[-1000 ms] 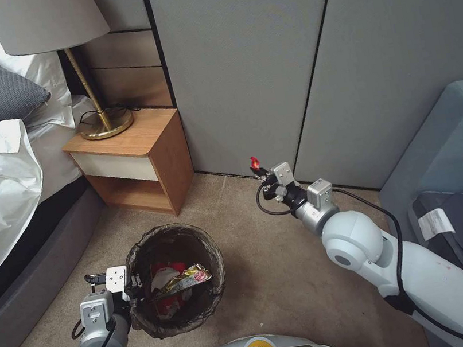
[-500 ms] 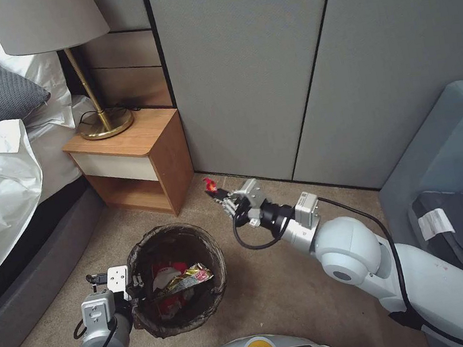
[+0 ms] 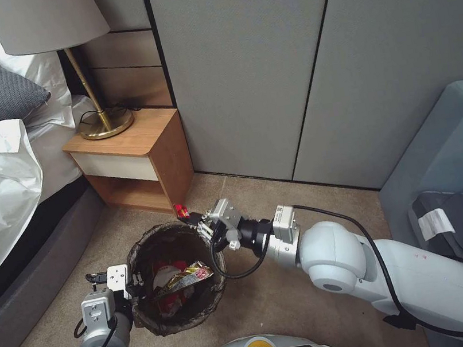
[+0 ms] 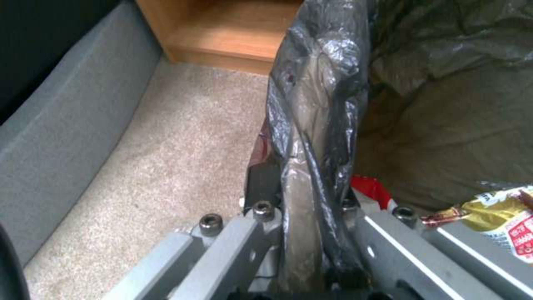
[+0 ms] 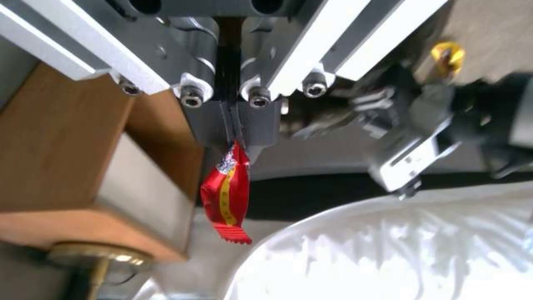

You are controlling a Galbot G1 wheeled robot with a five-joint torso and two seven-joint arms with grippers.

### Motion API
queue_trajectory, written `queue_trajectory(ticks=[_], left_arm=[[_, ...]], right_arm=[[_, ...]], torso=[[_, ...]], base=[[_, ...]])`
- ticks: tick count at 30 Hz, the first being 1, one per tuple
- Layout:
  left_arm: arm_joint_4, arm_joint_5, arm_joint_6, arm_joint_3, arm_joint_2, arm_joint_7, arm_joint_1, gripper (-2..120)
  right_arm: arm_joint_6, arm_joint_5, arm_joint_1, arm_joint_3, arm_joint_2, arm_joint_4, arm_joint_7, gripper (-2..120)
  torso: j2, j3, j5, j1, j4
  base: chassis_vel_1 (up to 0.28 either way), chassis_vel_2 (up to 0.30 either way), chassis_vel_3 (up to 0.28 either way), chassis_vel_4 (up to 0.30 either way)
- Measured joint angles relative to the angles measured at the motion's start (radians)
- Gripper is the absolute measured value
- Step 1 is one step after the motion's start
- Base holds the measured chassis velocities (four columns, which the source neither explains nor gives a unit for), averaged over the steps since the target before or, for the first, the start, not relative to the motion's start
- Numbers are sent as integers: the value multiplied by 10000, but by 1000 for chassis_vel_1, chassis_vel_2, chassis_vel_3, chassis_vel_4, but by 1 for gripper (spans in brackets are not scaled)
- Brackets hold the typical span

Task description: Pick up the trash bin, then pick up the garbage from the floor and place it into the trash bin.

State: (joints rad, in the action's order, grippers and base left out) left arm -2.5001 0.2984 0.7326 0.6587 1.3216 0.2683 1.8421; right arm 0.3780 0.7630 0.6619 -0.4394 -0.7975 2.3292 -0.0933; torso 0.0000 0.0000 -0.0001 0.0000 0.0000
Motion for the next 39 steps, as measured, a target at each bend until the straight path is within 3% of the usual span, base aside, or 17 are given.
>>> queue_trajectory(ticks=[19, 39], left_arm=[[0, 19, 0, 22, 2, -7, -60, 3], [0, 15, -4, 34, 71, -16, -86, 3]], right_arm=[[335, 715, -1088, -1902, 267, 240, 191, -2], [502, 577, -1046, -2017, 52, 146, -256, 70]], torso=[[0, 0, 1, 0, 1], [0, 0, 0, -1, 0]], base=[[0, 0, 0, 0], [0, 0, 0, 0]])
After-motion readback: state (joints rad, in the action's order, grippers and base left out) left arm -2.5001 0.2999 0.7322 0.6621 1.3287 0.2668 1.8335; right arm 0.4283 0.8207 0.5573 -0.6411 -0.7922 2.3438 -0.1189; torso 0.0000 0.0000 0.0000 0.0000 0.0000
